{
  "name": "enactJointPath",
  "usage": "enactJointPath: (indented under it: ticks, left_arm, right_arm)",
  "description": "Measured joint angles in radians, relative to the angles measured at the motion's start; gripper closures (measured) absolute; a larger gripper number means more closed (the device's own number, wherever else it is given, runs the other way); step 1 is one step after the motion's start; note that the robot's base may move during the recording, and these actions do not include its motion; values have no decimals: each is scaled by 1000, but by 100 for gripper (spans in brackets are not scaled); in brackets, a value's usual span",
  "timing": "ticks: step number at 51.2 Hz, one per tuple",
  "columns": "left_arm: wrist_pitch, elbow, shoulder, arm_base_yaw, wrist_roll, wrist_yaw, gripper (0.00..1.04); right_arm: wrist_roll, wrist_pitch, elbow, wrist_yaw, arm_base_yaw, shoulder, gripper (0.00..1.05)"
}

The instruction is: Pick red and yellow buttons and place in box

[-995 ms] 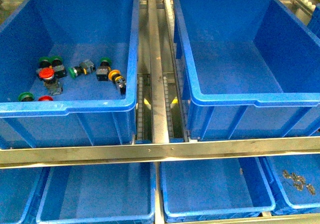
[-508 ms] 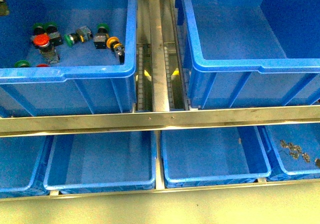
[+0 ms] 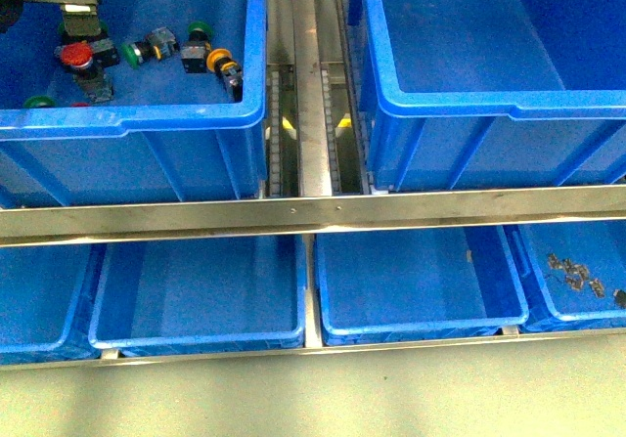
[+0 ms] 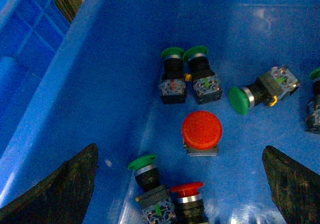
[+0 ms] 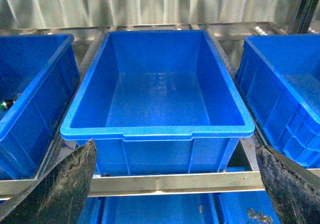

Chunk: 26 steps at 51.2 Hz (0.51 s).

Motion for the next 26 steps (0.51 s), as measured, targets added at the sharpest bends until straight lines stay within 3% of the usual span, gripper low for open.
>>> enactJointPath:
  ticks: [26]
  left_arm:
    - [-88,246,213,59,-42,-18,8]
  right_arm:
    - [0,0,0,0,0,0,7]
